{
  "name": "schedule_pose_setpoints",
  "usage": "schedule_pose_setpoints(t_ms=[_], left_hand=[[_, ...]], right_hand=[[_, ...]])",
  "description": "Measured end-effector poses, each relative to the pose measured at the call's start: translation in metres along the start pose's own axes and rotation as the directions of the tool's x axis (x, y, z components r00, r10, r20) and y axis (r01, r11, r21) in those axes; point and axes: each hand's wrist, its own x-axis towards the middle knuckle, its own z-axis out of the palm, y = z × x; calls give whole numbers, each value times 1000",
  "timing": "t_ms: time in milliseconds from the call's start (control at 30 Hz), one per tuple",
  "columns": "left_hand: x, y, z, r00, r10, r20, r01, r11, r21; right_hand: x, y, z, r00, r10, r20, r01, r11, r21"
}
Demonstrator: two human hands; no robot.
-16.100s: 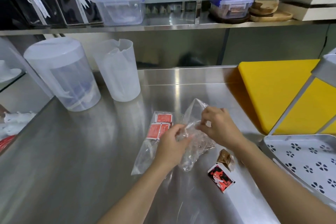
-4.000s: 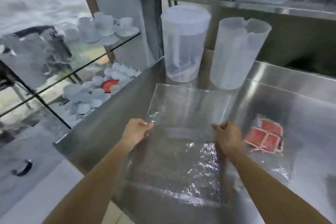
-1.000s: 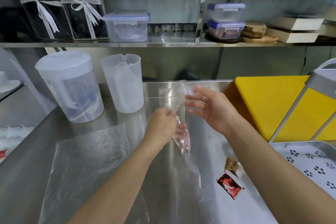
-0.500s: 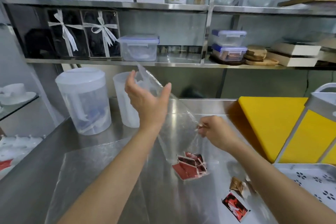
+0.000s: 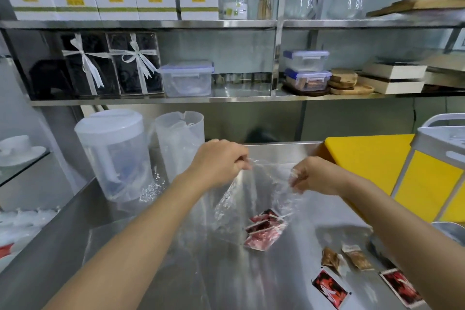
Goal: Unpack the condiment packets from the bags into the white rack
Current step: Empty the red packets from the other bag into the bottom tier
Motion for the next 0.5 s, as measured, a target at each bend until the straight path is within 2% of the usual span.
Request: schedule_pose_setpoints(t_ms=[67,133,233,300,333,400,467,500], left_hand=[[0,2,-5,999,-37,1,37,988,-150],[3,4,-12,1000,-18,12,20,991,-136],[9,0,-30,989,-22,147,27,999,-31],[13,-7,-44,960,-10,281,35,996,-84],[14,-10,-53,956,-8,293,41,993,-108],[17,-13,-70,988,-16,152,40,987,-156],[20,-12,-84,983,-18,-182,-8,989,-145],[21,-11,-85,931,25,-365,-64,993,-95]], right_hand=[[-7,16,9,997,67,33,-69,994,84],[-13,24,14,997,75,13,-76,980,184],[-14,27,8,990,69,-122,-41,975,216],[-16,21,-3,974,59,-217,-8,973,230],[-19,18,-12,962,56,-269,21,961,275],[-28,8,-32,909,26,-416,132,930,344],[-36,-1,-48,781,-34,-623,285,908,308],[-39,-7,-50,695,-62,-717,343,904,255]])
